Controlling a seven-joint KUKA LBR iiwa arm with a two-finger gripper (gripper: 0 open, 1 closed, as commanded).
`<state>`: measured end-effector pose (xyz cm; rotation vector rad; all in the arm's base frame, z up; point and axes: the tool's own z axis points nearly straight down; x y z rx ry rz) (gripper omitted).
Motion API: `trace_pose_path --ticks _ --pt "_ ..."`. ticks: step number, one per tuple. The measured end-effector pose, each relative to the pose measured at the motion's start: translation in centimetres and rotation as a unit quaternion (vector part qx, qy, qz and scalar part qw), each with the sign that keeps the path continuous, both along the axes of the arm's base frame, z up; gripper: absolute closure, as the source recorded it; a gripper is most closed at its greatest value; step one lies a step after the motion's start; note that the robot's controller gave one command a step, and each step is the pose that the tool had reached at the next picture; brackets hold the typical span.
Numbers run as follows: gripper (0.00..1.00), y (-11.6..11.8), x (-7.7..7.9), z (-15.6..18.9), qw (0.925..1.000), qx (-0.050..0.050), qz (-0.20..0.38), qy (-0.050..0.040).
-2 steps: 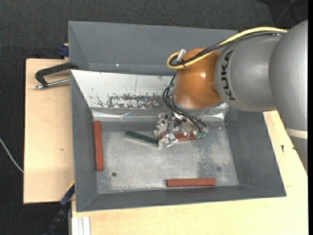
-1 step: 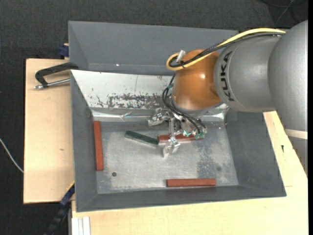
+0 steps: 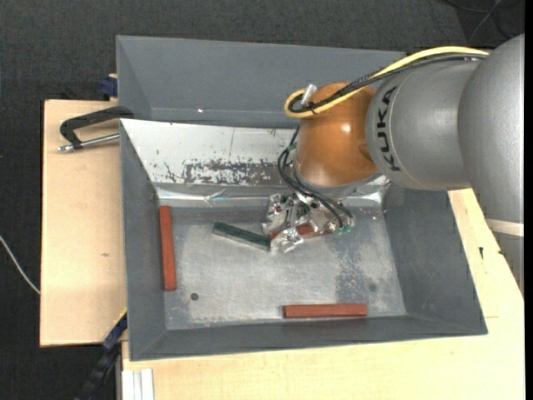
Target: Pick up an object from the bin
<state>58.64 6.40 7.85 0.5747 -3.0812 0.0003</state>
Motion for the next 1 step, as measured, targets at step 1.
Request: trace_pose_path --ticks 1 --pt "1.0 0.01 0.03 0.01 1.0 0.0 0.0 -0.0007"
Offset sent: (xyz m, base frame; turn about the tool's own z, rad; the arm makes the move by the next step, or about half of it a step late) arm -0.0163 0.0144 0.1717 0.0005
